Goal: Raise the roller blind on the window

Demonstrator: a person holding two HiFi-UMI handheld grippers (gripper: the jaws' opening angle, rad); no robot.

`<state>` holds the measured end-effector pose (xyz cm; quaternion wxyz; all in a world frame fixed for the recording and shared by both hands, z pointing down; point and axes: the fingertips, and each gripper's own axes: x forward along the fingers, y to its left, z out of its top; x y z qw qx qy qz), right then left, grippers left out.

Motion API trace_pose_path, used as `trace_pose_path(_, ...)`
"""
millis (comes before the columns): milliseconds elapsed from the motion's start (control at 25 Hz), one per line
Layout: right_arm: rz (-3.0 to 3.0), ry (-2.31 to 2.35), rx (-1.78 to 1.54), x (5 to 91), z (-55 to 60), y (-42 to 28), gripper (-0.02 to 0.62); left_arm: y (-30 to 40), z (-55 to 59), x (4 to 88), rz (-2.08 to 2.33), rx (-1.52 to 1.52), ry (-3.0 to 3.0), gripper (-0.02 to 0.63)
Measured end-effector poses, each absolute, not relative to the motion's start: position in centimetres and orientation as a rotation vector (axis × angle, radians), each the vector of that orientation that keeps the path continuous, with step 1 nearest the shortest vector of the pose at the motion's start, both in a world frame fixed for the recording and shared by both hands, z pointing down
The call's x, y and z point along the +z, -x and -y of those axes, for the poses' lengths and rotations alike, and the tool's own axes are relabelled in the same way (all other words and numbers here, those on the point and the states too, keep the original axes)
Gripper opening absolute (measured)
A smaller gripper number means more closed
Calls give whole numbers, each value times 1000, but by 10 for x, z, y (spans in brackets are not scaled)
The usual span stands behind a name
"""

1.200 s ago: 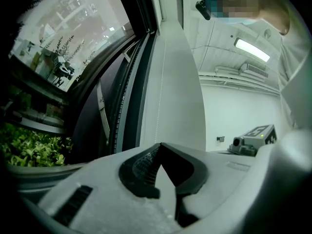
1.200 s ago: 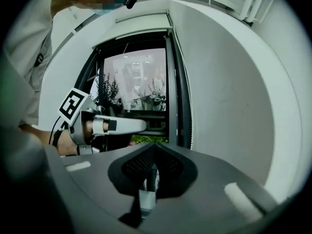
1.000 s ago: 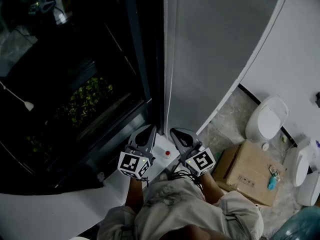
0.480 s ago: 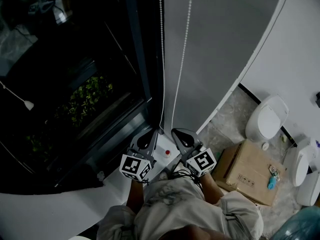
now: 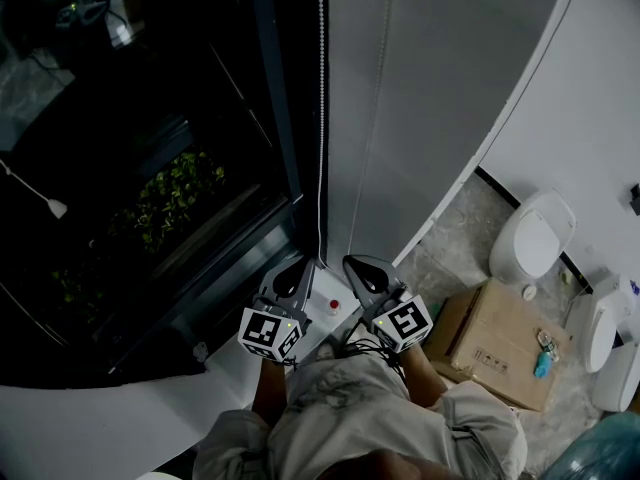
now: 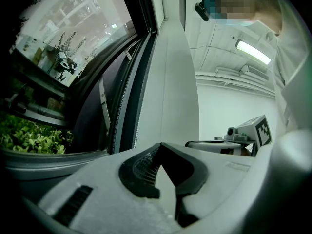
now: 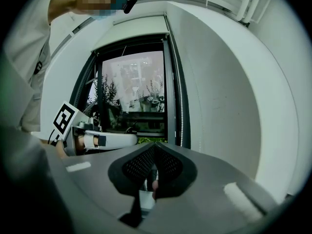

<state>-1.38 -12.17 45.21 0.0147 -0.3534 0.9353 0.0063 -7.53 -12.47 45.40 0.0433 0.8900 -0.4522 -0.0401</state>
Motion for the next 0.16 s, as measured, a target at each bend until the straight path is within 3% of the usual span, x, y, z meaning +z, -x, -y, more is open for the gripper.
trace_pose_path(160, -2889, 1057, 104, 445, 121, 16, 6, 76, 124, 453, 1385, -119, -2724, 6)
